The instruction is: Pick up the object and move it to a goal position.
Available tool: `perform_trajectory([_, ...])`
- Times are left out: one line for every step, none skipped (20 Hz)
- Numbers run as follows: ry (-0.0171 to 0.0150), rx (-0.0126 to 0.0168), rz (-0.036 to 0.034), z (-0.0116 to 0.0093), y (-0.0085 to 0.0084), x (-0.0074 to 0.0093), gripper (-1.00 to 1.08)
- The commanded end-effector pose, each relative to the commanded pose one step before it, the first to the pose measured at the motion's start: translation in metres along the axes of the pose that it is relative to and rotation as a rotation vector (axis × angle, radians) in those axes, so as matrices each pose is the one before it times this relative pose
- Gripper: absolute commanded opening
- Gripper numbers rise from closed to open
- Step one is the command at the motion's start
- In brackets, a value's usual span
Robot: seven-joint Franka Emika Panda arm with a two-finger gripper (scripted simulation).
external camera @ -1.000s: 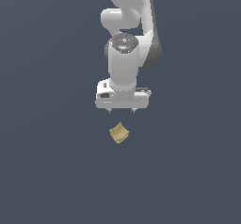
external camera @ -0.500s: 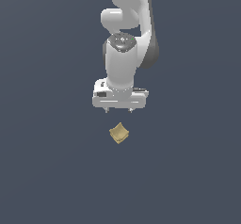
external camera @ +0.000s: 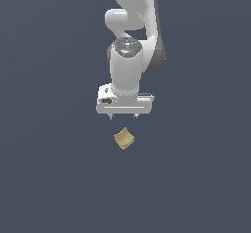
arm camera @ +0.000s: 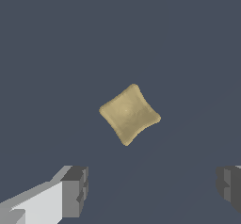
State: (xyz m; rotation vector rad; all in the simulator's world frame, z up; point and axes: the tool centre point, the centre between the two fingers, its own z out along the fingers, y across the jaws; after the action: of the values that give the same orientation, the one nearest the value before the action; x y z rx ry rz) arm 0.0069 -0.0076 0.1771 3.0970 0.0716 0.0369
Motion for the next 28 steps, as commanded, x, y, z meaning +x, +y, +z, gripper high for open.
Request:
perform_trajectory([-0.00158, 0.00078, -0.02925, 0.00398, -0.00008, 0.00161, 1.0])
perform_trajectory([-0.00061, 0.00042, -0.01473, 0.00193, -0.00001, 0.00084, 1.0])
perform_trajectory([-0.00065, 0.0005, -0.01595, 0.0021, 0.0, 0.00091, 1.0])
perform_trajectory([-0.00069, 0.00062, -0.01727, 0.00228, 0.00001, 0.00097, 1.0])
perform_trajectory([-0.00072, 0.00073, -0.01858, 0.00246, 0.00002, 0.00104, 1.0])
perform_trajectory([-0.00074, 0.00085, -0.01987, 0.00264, 0.00004, 0.0011, 1.0])
perform_trajectory([-0.00075, 0.00098, -0.02123, 0.00283, 0.00006, 0.00116, 1.0])
perform_trajectory([-0.00076, 0.00113, -0.02254, 0.00302, 0.00009, 0.00122, 1.0])
perform_trajectory([-0.00075, 0.0013, -0.02387, 0.00322, 0.00012, 0.00128, 1.0])
perform_trajectory([-0.00072, 0.00147, -0.02521, 0.00341, 0.00015, 0.00133, 1.0])
perform_trajectory([-0.00068, 0.00166, -0.02641, 0.00359, 0.00019, 0.00137, 1.0])
perform_trajectory([-0.00059, 0.00178, -0.0266, 0.00363, 0.00022, 0.00136, 1.0])
perform_trajectory([-0.0005, 0.00189, -0.02655, 0.00365, 0.00025, 0.00133, 1.0])
perform_trajectory([-0.0004, 0.00199, -0.02651, 0.00366, 0.00028, 0.0013, 1.0])
perform_trajectory([-0.00029, 0.00208, -0.02646, 0.00367, 0.00031, 0.00127, 1.0])
perform_trajectory([-0.00018, 0.00218, -0.02641, 0.00367, 0.00034, 0.00124, 1.0])
perform_trajectory([-0.00006, 0.00225, -0.02619, 0.00366, 0.00036, 0.0012, 1.0])
perform_trajectory([0.00005, 0.00222, -0.02496, 0.0035, 0.00037, 0.00112, 1.0])
perform_trajectory([0.00015, 0.00216, -0.02357, 0.00332, 0.00037, 0.00103, 1.0])
perform_trajectory([0.00024, 0.00209, -0.02219, 0.00313, 0.00036, 0.00095, 1.0])
perform_trajectory([0.00031, 0.002, -0.02079, 0.00294, 0.00037, 0.00087, 1.0])
perform_trajectory([0.00036, 0.00191, -0.01943, 0.00276, 0.00035, 0.0008, 1.0])
perform_trajectory([0.00041, 0.0018, -0.01806, 0.00257, 0.00034, 0.00072, 1.0])
perform_trajectory([0.00044, 0.00169, -0.0167, 0.00238, 0.00032, 0.00065, 1.0])
perform_trajectory([0.00045, 0.00157, -0.01535, 0.00219, 0.0003, 0.00059, 1.0])
perform_trajectory([0.00046, 0.00144, -0.01398, 0.002, 0.00029, 0.00052, 1.0])
perform_trajectory([0.00045, 0.00132, -0.01264, 0.00181, 0.00027, 0.00047, 1.0])
perform_trajectory([0.00043, 0.00119, -0.01132, 0.00162, 0.00023, 0.00042, 1.0])
